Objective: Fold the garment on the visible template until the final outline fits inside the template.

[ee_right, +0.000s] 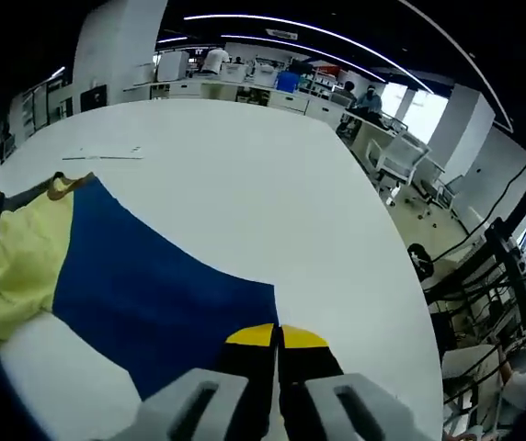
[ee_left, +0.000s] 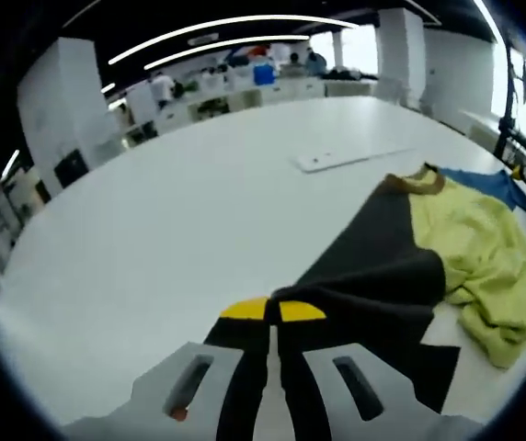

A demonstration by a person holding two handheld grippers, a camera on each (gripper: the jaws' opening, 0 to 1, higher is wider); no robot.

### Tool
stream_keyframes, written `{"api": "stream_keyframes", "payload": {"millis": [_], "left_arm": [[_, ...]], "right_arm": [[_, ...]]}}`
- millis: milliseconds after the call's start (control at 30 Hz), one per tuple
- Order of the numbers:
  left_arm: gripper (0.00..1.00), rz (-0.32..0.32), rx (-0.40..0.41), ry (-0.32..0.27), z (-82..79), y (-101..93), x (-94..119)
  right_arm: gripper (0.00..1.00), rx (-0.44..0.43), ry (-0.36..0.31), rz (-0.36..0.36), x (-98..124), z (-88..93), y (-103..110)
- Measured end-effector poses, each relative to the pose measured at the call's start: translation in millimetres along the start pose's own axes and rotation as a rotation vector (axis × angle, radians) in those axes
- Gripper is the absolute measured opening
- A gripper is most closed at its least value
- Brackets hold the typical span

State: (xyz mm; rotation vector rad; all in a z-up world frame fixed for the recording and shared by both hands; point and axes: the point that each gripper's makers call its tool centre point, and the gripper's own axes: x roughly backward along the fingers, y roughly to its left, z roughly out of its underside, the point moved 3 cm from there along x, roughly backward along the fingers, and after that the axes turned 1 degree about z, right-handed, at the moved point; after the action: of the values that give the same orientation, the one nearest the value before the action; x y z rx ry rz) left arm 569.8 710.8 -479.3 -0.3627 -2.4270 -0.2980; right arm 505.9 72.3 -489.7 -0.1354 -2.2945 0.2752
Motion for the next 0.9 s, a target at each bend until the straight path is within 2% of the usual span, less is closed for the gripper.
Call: {"api": "stream_keyframes", "payload": {"millis": [133, 300, 367, 500, 600, 700, 767, 900], "left_arm": [[0.00, 0.003, 0.002, 0.004, 0.8, 2.0, 2], [0.00, 0.011, -0.009, 0.016, 1.9, -4.6, 6], [0.06, 0.021, -0.017, 0.016, 1.3, -8.0, 9], [0.24, 0.033, -0.025, -0.026, -6.4, -15.0, 19], [0.31, 0.095, -0.010, -0.065, -11.6, -27.8, 27], [0.42, 0.123, -0.009, -0.081, -13.1, -37.1, 35], [0.55, 0.147, 0.006, -0.110, -15.6, -43.0, 40], [0.59, 0.244, 0.024, -0.158, -19.4, -63.4, 51]], "right_arm": [[0.00, 0.002, -0.010, -0.002, 1, -2.1, -1], [0.00, -0.019, 0.007, -0.015, 2, 2.3, 2], [0.00, -0.041, -0.014, -0.016, 6, 0.6, 2], [0.17, -0.075, -0.044, -0.037, 17, -4.9, 8], [0.28, -0.085, -0.079, -0.056, 27, -12.1, 15], [0.44, -0.104, -0.098, -0.105, 38, -16.9, 28], [0.58, -0.104, -0.104, -0.134, 46, -18.7, 38], [0.72, -0.082, -0.094, -0.203, 61, -14.8, 60]]}}
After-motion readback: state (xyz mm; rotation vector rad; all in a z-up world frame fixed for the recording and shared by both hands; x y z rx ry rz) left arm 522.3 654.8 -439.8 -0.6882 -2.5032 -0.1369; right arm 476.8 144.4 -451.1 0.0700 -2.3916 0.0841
